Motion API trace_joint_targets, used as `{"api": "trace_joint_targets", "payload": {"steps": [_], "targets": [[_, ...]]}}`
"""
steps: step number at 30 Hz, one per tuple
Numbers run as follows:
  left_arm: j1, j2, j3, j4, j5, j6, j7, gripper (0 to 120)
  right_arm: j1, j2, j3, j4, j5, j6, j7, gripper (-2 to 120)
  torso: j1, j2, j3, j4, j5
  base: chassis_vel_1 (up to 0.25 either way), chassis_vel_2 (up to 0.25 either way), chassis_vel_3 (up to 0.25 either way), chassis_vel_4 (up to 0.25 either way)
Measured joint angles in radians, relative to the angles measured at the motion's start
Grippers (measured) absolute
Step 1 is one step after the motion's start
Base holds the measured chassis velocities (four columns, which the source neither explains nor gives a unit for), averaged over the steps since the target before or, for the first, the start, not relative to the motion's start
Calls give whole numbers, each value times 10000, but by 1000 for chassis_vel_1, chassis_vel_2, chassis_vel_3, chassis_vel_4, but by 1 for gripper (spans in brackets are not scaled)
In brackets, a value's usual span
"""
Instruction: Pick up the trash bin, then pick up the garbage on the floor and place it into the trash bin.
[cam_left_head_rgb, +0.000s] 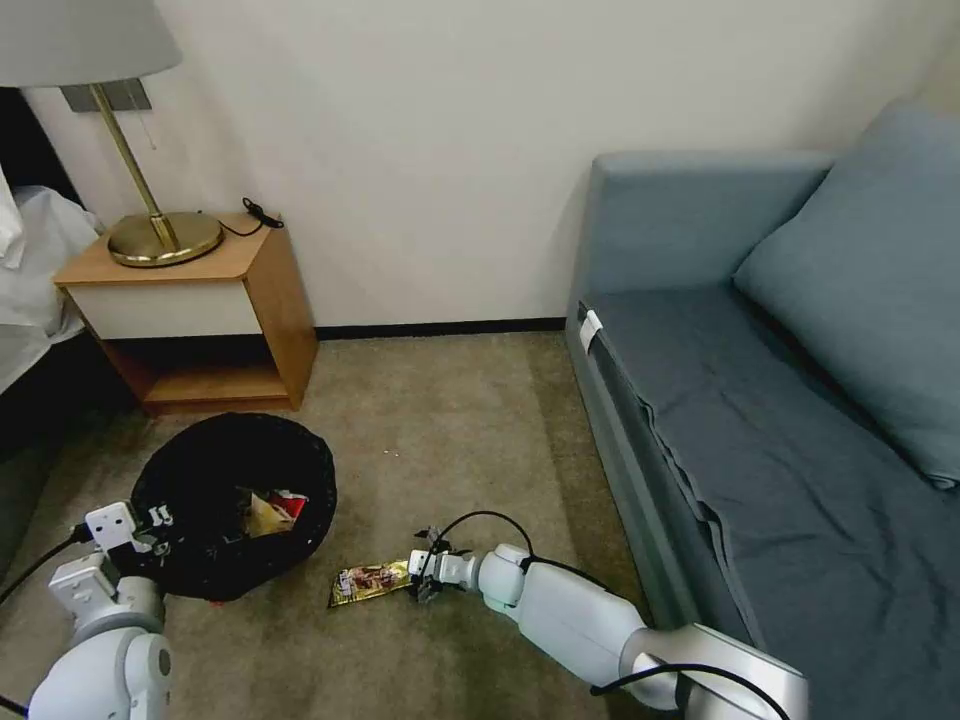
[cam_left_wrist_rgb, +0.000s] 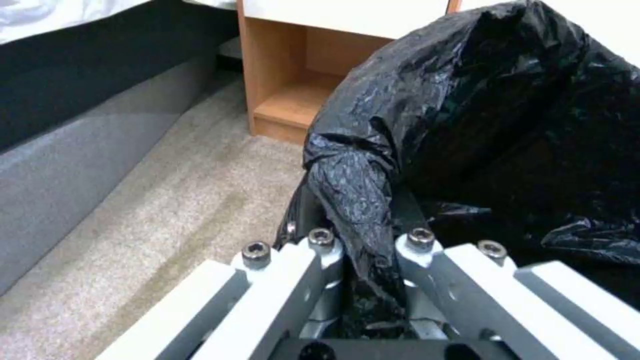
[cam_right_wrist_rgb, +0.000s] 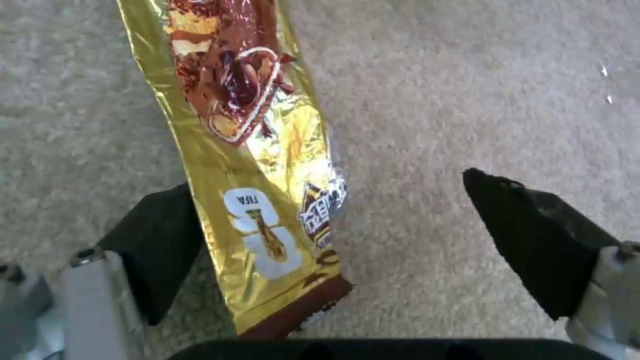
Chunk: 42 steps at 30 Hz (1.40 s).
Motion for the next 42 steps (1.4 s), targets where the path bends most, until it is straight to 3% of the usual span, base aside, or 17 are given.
{"api": "trace_joint_targets", "payload": {"steps": [6,31,42], "targets": [[23,-29,-10,-34,-1,-8,1,3,-18,43,-13,-35,-16,-145,142,90,0,0,0,0,1,0,0,0,0],[119,-76,-69,-143,-17,-63,6,3,-165,-56,-26,-90,-197,-457,140,0,0,0,0,1,0,0,0,0,0],[145,9,-162,-105,-74,-85,24,3,-242,-400,568,423,-107,-449,145,0,0,-1,1,-3,-5,0,0,0,0]]}}
